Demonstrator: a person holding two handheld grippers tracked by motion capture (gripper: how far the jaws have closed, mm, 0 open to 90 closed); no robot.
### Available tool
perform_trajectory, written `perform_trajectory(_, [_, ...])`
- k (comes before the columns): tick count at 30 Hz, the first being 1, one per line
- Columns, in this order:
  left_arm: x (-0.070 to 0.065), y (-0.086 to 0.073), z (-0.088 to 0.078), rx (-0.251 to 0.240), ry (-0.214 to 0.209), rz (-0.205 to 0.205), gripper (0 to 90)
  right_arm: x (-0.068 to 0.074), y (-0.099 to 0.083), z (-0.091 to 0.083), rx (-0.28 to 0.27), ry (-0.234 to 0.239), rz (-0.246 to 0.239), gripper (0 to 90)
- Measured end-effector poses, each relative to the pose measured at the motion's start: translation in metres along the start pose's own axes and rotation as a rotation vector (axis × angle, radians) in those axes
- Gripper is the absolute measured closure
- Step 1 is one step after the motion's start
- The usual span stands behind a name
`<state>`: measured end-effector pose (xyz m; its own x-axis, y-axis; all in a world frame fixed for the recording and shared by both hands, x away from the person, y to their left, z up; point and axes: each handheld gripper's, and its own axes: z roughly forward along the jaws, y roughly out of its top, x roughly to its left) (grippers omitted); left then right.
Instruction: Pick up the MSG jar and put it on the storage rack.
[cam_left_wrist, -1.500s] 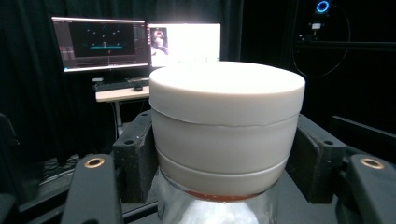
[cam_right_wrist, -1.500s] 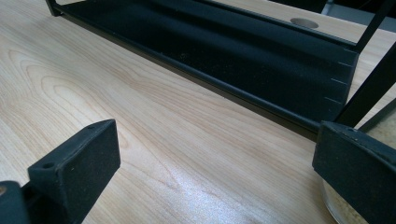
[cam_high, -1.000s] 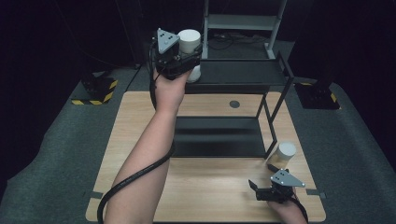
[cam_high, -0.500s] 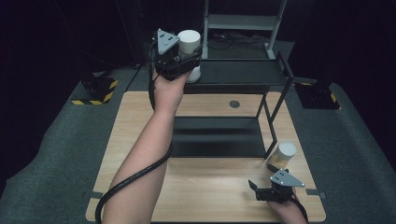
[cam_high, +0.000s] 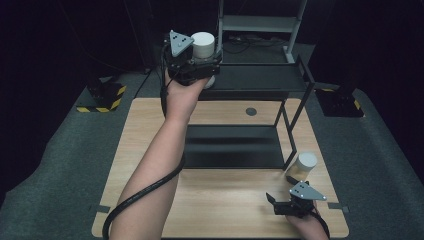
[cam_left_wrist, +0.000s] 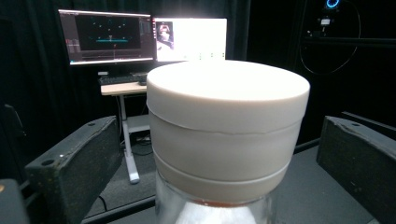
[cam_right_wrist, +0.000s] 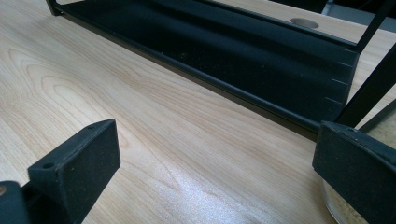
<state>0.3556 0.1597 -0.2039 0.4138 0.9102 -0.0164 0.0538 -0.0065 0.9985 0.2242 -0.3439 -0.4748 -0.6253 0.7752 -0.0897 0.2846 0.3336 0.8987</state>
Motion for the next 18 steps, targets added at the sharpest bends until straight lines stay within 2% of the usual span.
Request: perform_trajectory(18, [-0.007,-0.004,-0.024,-0.011,-0.007,0.016,0.4,0.0,0.0,0.0,0.001,0.0,-0.003,0.0])
